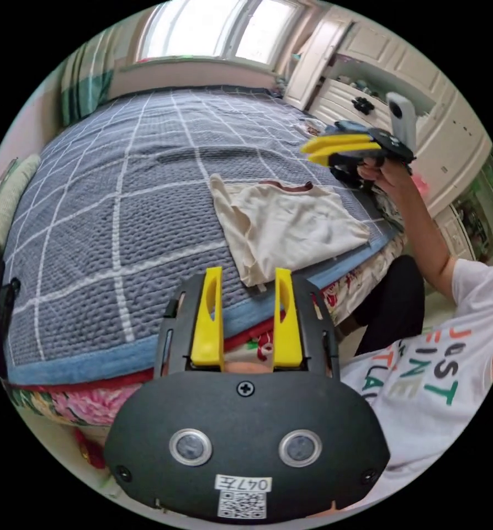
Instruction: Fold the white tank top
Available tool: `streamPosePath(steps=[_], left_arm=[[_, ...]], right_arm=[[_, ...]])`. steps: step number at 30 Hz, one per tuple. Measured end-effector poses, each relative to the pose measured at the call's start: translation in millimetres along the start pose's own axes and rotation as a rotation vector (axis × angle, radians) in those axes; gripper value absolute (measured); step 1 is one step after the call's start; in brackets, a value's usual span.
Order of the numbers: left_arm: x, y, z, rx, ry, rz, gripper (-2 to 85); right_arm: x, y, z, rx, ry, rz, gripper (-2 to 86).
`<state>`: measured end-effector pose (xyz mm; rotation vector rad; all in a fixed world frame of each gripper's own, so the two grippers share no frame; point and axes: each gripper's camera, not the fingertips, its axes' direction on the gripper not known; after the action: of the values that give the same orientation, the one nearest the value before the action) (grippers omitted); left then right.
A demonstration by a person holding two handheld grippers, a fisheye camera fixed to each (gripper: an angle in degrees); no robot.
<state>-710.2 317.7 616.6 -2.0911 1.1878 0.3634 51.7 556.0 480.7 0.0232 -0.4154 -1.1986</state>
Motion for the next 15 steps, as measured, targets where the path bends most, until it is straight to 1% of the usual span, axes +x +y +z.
streamPosePath(steps=[3,5,7,12,15], left_arm=[[-1,8,14,0.02,-0.006,-0.095,13.8],[-6,16,13,0.079,0.106,-0.143,12.9],[-9,19,15,0.096,0.178,-0.16,12.1],[-3,22,23,0.072,0.197,-0.168,9.7],[5,21,25,0.062,0.15,-0.174,3.1]], right_arm=[[12,-60,66,-0.077,-0.054,-0.083,3.4],[14,-81,99,-0.135,-0.048,-0.127,4.1],[17,-97,131,-0.229,-0.046,-0.164,4.9],[23,-104,157,-0.295,-0.095,-0.166,1.8],[24,-104,160,-0.284,-0.176,-0.173,0.3]])
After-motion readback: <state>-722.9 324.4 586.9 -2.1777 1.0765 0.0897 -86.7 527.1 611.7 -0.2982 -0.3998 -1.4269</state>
